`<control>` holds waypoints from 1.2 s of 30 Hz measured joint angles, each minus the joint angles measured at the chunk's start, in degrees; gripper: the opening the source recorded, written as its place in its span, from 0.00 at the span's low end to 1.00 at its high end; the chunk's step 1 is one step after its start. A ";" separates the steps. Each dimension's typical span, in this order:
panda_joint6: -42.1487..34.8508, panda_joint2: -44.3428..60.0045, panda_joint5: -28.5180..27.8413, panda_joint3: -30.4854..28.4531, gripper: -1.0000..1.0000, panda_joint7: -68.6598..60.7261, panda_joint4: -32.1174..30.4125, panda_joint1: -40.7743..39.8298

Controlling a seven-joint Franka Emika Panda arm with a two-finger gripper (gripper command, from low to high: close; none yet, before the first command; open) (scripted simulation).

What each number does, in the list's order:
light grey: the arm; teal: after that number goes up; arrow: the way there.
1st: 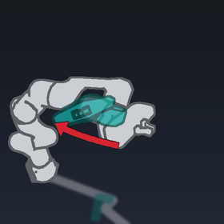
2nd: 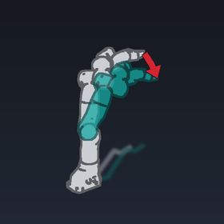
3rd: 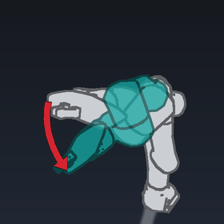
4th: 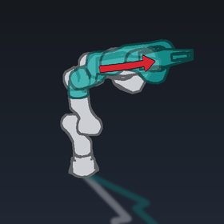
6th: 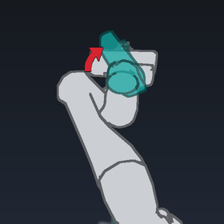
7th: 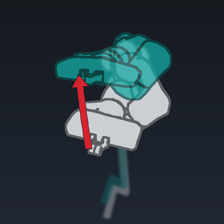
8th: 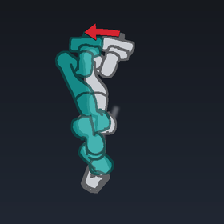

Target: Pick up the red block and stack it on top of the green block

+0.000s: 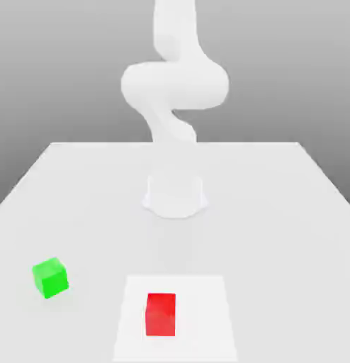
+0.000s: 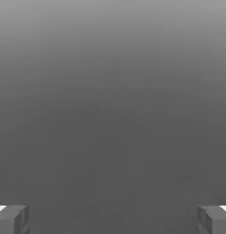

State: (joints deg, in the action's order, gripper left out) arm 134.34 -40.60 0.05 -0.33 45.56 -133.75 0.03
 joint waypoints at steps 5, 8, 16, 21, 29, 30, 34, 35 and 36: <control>5.26 10.74 0.20 -0.60 0.50 -0.64 -4.03 -0.05; 8.31 16.98 0.32 -0.95 0.50 -1.01 -6.37 -0.07; 16.42 33.60 0.68 -1.41 0.50 -2.05 -12.60 -0.58; 21.53 43.97 0.53 -1.50 0.50 -2.42 -16.50 -1.24; 32.45 57.90 1.48 -0.89 0.00 -3.24 -15.75 -1.71; 32.45 57.90 1.47 -0.88 0.00 -3.22 -15.75 -1.72; 33.08 58.63 1.40 -0.76 0.00 -3.16 -15.64 -1.84; 32.51 57.96 1.33 -0.79 0.00 -3.11 -15.75 -1.84; 31.35 56.60 1.23 -0.81 0.00 -3.05 -15.96 -1.84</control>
State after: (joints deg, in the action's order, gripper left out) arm 165.70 16.00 1.28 -1.15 42.51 -149.70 -1.81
